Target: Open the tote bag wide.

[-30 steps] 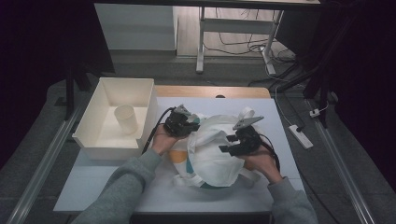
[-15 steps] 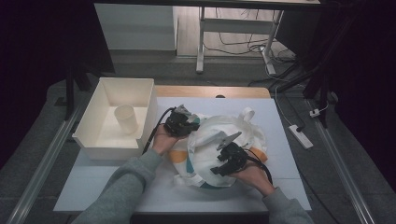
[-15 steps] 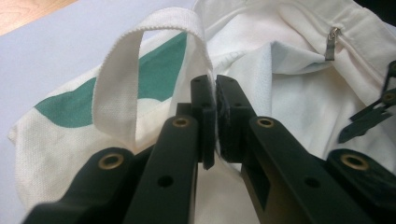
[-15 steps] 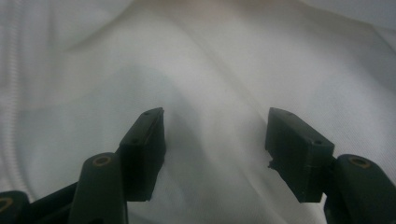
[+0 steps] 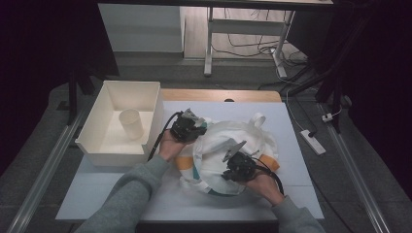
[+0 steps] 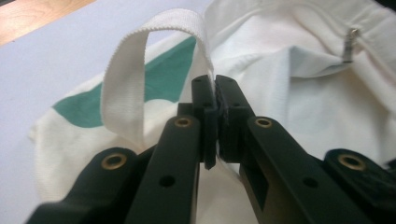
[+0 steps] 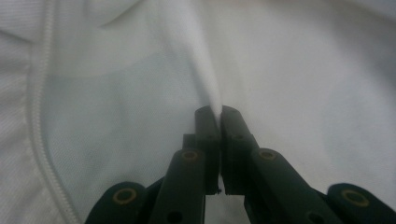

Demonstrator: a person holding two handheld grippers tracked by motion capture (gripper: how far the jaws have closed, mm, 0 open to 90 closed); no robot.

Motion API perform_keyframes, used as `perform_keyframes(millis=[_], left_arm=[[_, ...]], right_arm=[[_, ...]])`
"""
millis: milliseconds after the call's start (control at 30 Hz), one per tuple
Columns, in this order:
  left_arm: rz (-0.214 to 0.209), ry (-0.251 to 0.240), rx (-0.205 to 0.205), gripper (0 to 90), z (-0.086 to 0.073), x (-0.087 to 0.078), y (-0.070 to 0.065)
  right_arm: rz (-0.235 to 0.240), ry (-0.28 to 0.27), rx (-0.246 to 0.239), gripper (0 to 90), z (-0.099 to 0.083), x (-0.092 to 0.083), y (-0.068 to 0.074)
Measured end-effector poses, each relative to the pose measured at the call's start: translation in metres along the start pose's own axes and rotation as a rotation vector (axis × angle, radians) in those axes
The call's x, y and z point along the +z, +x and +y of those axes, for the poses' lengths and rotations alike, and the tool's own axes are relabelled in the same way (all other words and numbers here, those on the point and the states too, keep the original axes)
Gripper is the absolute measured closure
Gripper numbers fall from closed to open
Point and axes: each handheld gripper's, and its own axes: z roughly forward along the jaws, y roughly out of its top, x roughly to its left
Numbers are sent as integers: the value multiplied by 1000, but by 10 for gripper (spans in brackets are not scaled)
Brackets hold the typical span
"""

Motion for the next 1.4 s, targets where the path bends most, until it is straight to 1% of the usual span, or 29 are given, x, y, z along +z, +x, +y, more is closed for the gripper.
perform_keyframes(millis=[100, 167, 233, 333, 367, 400, 433, 467, 500, 533, 600, 633, 667, 700, 733, 767, 800, 833, 900, 1000, 1033, 1067, 1167, 1233, 1300, 1400], left_arm=[[0, -9, 0, 871, 1, -1, -1], [-1, -10, 3, 872, 1, -1, -1], [-6, -4, 7, 871, 1, -1, -2], [-16, 1, 29, 861, 2, -3, -8], [-22, -2, 34, 841, 3, -4, -9], [-22, -15, 42, 812, 5, -8, -12], [-20, -32, 53, 773, 8, -15, -14], [-27, -51, 56, 719, 11, -21, -17], [-54, -52, 63, 661, 16, -30, -20], [-70, -55, 81, 612, 20, -37, -24], [-86, -68, 120, 577, 25, -45, -35], [-103, -59, 140, 549, 28, -47, -41], [-127, -26, 169, 522, 32, -46, -50], [-133, -5, 192, 500, 34, -42, -58], [-136, 14, 208, 497, 35, -37, -63], [-147, 46, 225, 491, 36, -30, -68], [-155, 73, 236, 487, 37, -22, -72], [-154, 103, 237, 488, 38, -12, -74], [-160, 145, 245, 490, 39, 1, -76], [-188, 188, 231, 488, 38, 20, -78], [-186, 198, 234, 488, 37, 24, -78], [-179, 209, 237, 489, 37, 28, -78], [-181, 241, 250, 502, 35, 37, -79], [-173, 263, 253, 511, 33, 43, -78], [-177, 283, 257, 531, 31, 48, -78], [-171, 304, 275, 567, 27, 55, -79]], right_arm=[[5, -19, -8, 876, -1, -18, 7], [17, -29, -5, 877, -3, -25, 11], [43, -31, 12, 877, -9, -25, 14], [66, -35, 35, 877, -17, -17, 13], [74, -35, 39, 877, -18, -16, 12], [78, -33, 41, 877, -18, -14, 11], [83, -26, 39, 876, -18, -13, 10], [88, -20, 41, 876, -18, -11, 9], [93, -16, 42, 876, -19, -9, 8], [99, -16, 49, 876, -19, -8, 7], [107, -22, 52, 876, -20, -8, 6], [109, -26, 54, 876, -20, -8, 5], [109, -29, 56, 876, -20, -9, 5], [105, -32, 53, 876, -20, -8, 6], [101, -34, 51, 876, -20, -8, 6], [100, -35, 52, 876, -20, -8, 7], [95, -40, 48, 876, -21, -8, 7], [91, -46, 51, 876, -21, -8, 8], [83, -62, 55, 876, -23, -9, 10], [67, -88, 45, 876, -27, -10, 12], [61, -94, 42, 876, -27, -10, 13], [57, -95, 40, 876, -28, -10, 14], [46, -96, 24, 876, -28, -10, 15], [44, -97, 23, 876, -28, -10, 15], [43, -98, 22, 876, -28, -10, 16], [41, -101, 21, 876, -28, -10, 16]])
